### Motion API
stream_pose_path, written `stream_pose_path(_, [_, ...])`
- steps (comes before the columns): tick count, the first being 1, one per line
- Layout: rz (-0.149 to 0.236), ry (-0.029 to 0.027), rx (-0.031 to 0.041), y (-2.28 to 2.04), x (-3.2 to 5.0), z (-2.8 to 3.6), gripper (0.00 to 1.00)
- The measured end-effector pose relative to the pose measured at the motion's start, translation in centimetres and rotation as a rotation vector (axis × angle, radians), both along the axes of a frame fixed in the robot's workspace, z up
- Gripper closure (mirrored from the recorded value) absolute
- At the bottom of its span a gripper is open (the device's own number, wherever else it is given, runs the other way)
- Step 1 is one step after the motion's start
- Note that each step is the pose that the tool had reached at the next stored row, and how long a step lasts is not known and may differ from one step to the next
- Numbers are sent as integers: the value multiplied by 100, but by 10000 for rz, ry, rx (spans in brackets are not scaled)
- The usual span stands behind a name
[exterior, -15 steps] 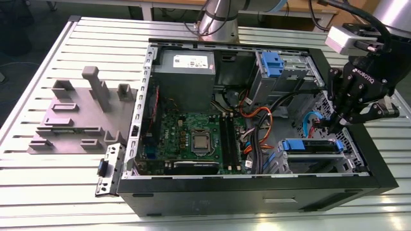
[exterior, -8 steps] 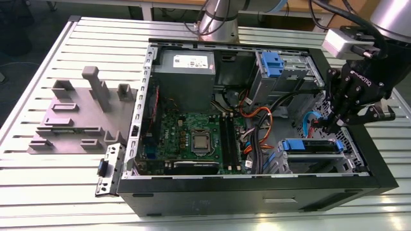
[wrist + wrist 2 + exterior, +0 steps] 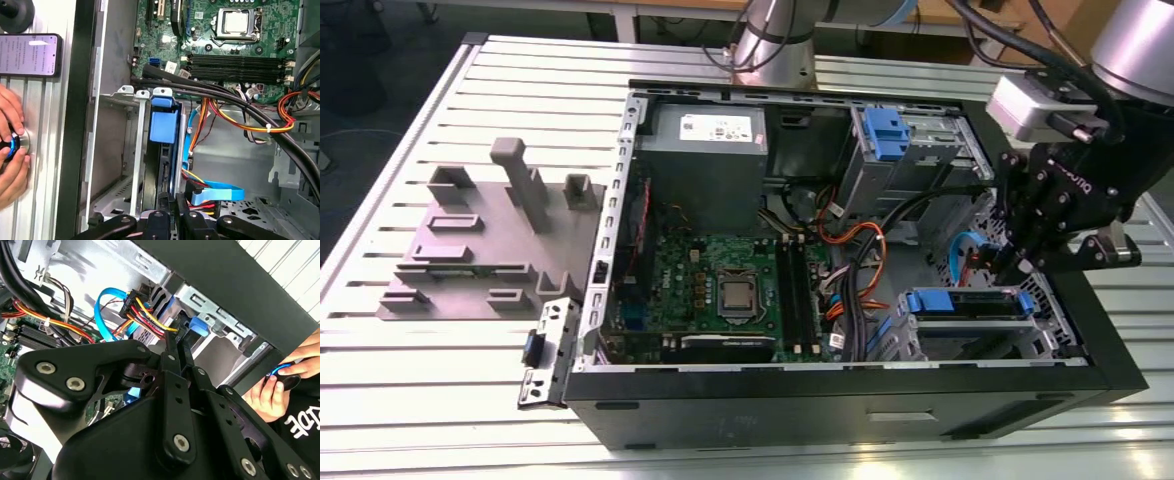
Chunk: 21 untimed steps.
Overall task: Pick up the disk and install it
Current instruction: 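Insert the first disk wire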
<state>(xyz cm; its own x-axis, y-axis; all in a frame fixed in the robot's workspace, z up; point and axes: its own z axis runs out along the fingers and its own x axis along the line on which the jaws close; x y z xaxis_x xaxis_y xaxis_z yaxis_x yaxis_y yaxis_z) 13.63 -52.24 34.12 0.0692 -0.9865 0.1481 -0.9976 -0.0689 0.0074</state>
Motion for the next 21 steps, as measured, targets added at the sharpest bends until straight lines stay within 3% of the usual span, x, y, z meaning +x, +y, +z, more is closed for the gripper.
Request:
stream_pose_path(4, [0,-66,96,-45,-34,-12,83])
stream_pose_path(10, [-3,-176,350,-110,-78,-31,83])
stream_pose_path(21, [-115,-245,415,-149,-110,-62,83])
